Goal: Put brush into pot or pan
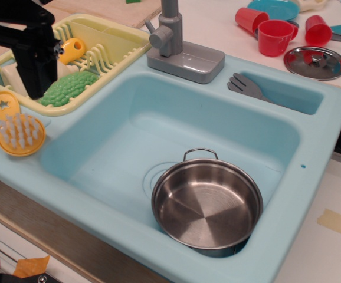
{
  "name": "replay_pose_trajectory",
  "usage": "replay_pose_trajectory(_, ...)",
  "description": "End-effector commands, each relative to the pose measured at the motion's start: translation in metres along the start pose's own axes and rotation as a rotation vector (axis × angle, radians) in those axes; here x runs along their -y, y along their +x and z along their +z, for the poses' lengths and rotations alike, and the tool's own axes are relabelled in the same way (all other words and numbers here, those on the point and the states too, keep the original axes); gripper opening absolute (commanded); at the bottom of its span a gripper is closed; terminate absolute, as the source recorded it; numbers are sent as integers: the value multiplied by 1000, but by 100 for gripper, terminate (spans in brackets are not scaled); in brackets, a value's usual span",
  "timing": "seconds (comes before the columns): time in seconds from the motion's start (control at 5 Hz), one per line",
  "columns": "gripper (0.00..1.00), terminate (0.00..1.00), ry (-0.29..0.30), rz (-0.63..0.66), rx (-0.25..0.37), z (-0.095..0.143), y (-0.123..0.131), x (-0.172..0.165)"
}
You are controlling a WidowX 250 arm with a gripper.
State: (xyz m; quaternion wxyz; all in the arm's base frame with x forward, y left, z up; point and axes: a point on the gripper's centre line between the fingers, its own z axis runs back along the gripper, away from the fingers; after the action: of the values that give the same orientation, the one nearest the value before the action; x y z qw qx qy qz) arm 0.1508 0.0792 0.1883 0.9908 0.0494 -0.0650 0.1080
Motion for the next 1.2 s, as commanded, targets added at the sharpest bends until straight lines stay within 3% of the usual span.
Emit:
replay_pose_trajectory(0.0,100,0,0,0,0,0,0,0)
replay_pose_trajectory(0.2,100,0,40,187,-2,2,0,1)
replay_pose_trajectory(0.6,100,0,43,467,-55,-5,7,-2)
replay_pose_trajectory(1.0,100,0,27,600,-61,-26,20,-23)
